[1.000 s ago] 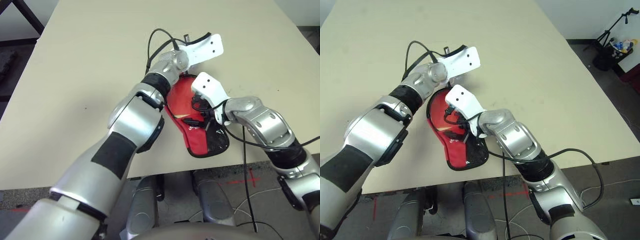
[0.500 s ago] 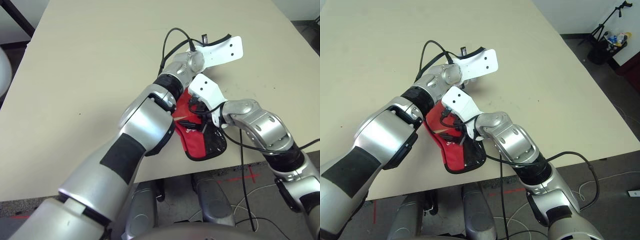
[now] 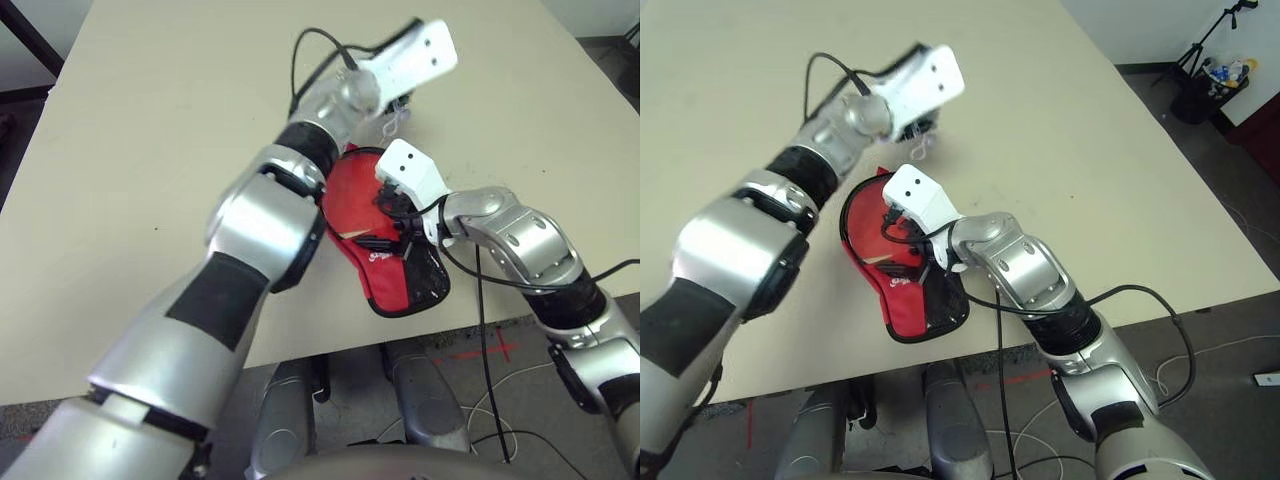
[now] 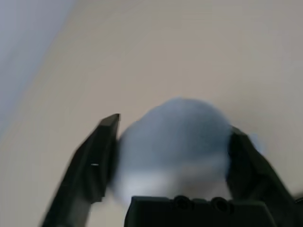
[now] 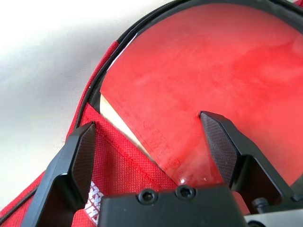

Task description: Store the ping-pong paddle in its case and zip it.

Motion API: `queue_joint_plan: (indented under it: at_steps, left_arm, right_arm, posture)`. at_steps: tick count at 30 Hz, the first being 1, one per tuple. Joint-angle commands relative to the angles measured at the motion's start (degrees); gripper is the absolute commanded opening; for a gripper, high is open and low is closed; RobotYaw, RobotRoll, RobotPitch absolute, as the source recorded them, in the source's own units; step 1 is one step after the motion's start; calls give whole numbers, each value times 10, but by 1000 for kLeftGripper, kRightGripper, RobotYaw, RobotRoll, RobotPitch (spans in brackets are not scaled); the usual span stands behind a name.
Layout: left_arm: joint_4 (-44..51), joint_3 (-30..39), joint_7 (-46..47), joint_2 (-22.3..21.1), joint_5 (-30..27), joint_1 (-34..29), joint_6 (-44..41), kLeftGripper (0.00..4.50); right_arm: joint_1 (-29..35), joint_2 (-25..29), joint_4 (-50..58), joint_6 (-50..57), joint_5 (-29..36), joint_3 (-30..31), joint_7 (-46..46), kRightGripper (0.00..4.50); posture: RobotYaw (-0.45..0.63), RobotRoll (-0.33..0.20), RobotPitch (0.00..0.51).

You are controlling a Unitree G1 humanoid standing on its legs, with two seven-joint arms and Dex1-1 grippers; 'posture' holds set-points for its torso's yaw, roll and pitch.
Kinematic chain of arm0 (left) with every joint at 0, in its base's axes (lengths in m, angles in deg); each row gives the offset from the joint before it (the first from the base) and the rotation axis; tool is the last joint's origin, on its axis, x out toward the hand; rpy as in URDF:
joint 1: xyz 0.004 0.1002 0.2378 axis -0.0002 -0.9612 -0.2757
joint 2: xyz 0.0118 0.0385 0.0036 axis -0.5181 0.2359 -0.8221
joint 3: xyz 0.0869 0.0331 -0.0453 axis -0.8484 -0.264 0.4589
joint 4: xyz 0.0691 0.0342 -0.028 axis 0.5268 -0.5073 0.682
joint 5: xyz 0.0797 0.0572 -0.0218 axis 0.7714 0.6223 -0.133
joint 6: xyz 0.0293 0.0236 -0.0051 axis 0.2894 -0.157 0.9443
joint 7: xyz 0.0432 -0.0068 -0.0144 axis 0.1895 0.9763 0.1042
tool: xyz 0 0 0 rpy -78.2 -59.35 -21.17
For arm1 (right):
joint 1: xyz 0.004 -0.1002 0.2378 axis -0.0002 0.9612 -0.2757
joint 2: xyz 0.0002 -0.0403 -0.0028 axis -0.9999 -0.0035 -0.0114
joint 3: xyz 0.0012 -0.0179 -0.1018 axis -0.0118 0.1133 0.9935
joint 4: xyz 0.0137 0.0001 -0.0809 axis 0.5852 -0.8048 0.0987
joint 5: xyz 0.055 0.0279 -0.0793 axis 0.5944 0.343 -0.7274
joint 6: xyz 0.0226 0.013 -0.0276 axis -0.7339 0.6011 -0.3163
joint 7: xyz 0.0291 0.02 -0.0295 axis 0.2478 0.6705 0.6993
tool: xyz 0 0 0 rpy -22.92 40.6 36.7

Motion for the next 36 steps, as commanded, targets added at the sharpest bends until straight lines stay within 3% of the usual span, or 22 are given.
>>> queue_joint_plan:
  at_steps: [1, 12, 18, 26, 36]
  left_arm:
    - [18, 28, -67, -14, -36, 19, -8, 4452]
    - [65, 34, -236, -88, -85, -14, -13, 4452]
    - [106, 22, -279, -95, -99, -61, -37, 4452]
    - [280, -21, -365, -69, -120, -215, -125, 4452]
    - [445, -72, -399, -82, -124, -312, -194, 4452]
  right_arm:
    - [34, 13, -88, 13, -15, 37, 1, 4500]
    - [31, 51, -73, 16, -10, -3, 15, 4500]
    - [18, 69, -51, 47, 16, -31, 26, 4500]
    - [9, 82, -80, 49, 33, -70, 24, 4500]
    - [-3, 81, -99, 37, 35, -70, 19, 4500]
  posture:
    - [-155, 0, 290]
    - [-146, 0, 253]
    - [-142, 0, 245]
    - [-150, 0, 238]
    - [-157, 0, 245]
